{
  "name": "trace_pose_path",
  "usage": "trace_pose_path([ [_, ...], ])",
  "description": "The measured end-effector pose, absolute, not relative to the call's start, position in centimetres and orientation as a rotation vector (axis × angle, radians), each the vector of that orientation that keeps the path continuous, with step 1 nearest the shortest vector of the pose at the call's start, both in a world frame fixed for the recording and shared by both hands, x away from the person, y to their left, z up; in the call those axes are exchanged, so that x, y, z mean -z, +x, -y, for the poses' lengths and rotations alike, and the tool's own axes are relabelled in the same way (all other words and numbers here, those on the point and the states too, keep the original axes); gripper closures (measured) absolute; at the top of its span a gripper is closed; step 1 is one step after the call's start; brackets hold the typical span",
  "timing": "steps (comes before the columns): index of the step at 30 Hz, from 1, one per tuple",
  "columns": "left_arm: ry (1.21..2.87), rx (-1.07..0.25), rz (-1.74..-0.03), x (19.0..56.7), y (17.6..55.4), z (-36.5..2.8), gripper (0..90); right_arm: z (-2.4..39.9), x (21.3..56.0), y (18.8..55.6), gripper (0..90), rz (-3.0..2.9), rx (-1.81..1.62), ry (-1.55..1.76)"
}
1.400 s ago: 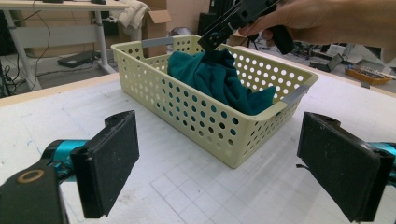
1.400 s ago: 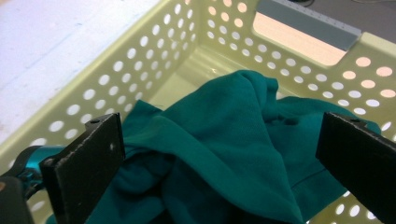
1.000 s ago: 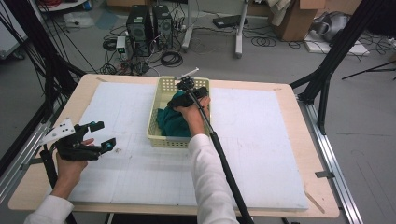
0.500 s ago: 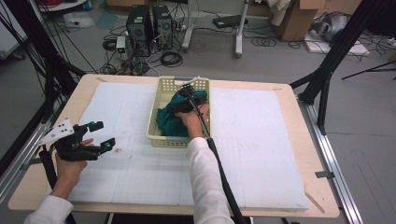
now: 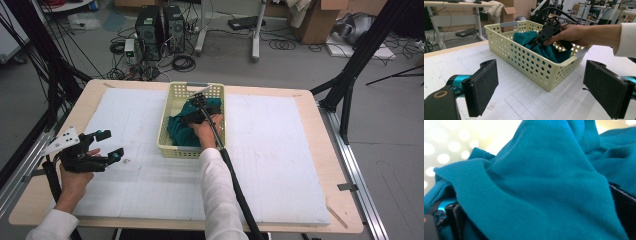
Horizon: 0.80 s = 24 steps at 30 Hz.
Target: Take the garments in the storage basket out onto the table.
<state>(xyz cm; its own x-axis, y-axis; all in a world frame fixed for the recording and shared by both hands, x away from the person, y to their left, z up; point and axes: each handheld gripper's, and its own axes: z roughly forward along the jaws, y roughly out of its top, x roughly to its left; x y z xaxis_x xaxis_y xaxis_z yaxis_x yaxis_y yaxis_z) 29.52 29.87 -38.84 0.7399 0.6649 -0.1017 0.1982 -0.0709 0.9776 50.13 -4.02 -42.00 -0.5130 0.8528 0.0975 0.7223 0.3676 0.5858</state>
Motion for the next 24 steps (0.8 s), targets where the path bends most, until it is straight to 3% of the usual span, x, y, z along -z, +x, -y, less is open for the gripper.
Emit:
trace_pose_path([
  [9,1.629,-0.443,-0.707,38.82,29.51,-29.82,13.1,3.91,42.23,50.19,6.1,-2.423,-0.858,1.421],
  [24,1.632,-0.441,-0.703,38.8,29.48,-29.76,13.1,3.69,41.79,49.94,36.0,-2.494,-0.894,1.394],
])
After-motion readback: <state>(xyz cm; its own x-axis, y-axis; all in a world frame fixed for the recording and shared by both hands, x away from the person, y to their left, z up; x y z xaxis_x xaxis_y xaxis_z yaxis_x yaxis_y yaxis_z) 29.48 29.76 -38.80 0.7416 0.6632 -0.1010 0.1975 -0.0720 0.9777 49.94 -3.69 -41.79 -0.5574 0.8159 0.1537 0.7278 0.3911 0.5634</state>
